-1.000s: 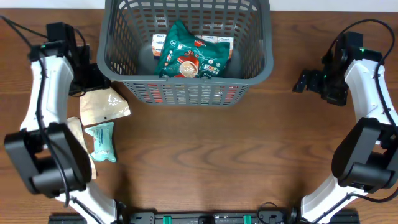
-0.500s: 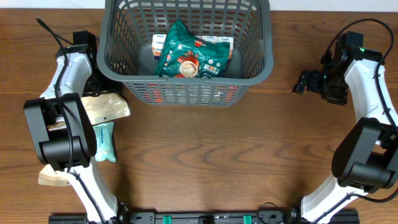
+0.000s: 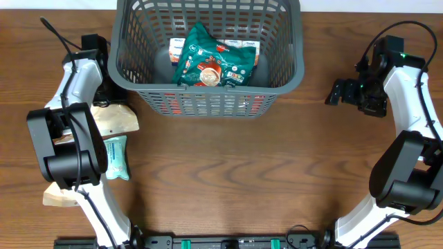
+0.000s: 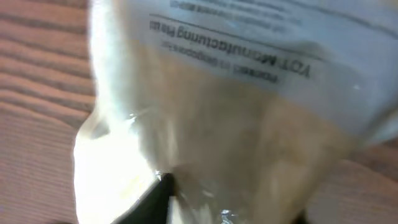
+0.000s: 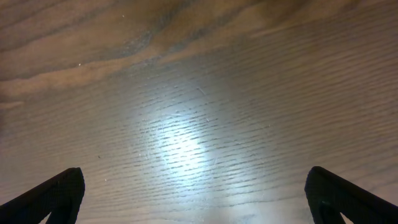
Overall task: Pack container
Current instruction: 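Reach the left gripper to the upper kraft pouch and grasp it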
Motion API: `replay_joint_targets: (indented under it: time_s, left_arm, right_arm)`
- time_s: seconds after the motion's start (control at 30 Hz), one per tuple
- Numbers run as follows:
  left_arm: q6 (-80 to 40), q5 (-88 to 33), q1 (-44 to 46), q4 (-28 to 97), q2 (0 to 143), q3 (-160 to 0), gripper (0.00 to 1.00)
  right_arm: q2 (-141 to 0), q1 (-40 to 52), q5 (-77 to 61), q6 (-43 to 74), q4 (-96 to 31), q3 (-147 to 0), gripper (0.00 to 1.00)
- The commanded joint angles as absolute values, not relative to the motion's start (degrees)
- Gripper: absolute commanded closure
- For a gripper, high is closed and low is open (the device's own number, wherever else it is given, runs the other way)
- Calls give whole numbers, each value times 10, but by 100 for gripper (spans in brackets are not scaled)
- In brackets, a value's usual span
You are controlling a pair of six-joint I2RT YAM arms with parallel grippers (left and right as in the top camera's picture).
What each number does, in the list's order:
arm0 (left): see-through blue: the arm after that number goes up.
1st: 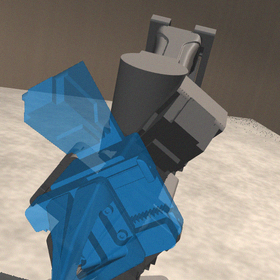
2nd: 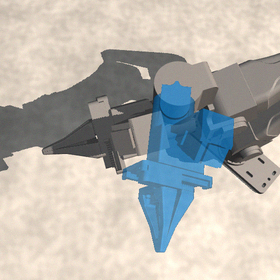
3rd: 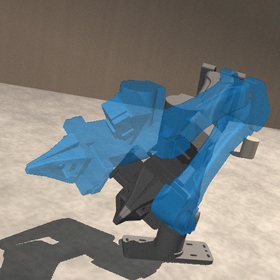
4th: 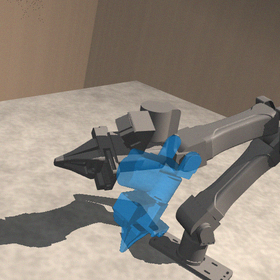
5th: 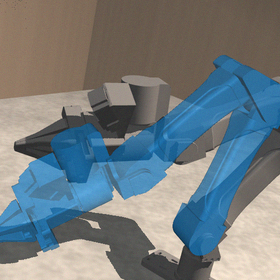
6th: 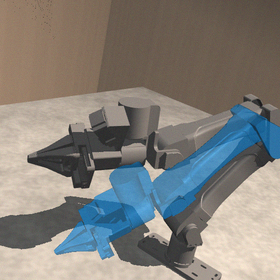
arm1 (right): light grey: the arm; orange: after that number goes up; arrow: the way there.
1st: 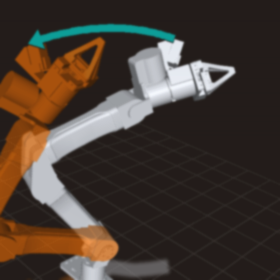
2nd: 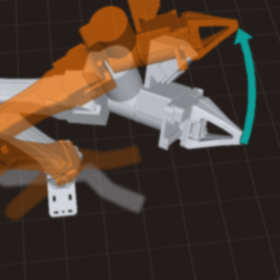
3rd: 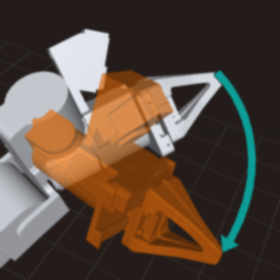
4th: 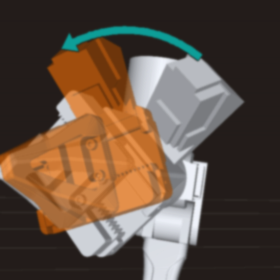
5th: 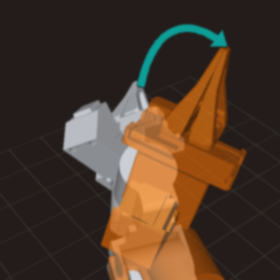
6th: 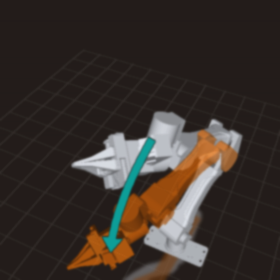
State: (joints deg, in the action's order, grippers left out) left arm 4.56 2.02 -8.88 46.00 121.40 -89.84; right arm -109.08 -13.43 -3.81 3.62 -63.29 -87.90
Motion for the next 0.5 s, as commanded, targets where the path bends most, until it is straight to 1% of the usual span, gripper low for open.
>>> replay_joint_targets:
  time_s: [0.0, 0.47]
  left_arm:
    - [54, 26, -90, 460, 1223, -891, 94]
    - [55, 26, -90, 504, 1210, -891, 94]
  right_arm:
    - [-1089, -134, -34, 27, -637, -875, 1]
    - [-1089, -134, -34, 27, -639, -875, 1]
